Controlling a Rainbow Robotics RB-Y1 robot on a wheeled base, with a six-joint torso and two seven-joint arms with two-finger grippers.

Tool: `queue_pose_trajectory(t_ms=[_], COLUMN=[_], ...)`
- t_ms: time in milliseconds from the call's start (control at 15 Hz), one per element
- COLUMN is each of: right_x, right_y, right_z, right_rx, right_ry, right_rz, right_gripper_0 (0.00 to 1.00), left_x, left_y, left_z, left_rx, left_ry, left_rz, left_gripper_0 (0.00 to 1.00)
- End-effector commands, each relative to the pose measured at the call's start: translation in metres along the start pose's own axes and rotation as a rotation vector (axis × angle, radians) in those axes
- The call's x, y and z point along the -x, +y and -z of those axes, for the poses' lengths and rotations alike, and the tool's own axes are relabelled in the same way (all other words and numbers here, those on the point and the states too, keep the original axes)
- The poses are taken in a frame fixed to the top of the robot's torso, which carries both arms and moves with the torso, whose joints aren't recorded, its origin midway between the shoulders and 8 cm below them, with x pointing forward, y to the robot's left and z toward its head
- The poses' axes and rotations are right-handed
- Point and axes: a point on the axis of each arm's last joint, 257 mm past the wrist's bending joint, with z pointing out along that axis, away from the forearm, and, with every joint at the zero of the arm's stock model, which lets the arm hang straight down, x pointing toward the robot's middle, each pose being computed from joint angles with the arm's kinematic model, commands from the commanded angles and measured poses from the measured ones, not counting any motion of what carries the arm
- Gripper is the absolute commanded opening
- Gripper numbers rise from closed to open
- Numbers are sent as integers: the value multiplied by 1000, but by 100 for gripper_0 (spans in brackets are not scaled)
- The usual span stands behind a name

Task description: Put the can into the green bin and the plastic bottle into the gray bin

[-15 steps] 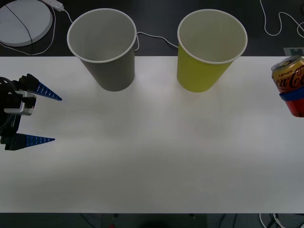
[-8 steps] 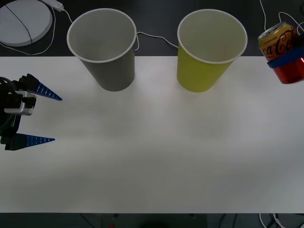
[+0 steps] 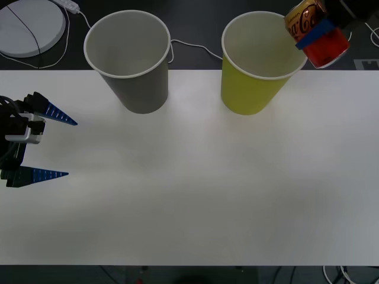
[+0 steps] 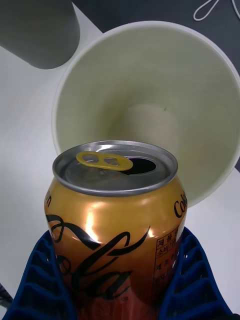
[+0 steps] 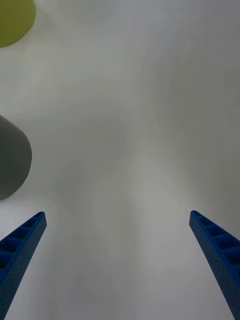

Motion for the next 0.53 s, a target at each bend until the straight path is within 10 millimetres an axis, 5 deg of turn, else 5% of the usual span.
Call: queue_pose_trajectory(t_ms=[67, 533], right_x=[21, 60], right_y=[-6, -9], right_z=[-15, -38], right_rx=[-27, -48], right_ry=[17, -4], right_rz=[-5, 35], right_gripper_0=[0, 0], left_x=[0, 0], left_y=[0, 0], left_z=[0, 0], left_rx=[0, 0], left_ry=[0, 0], left_rz=[0, 0], left_gripper_0=[100, 100])
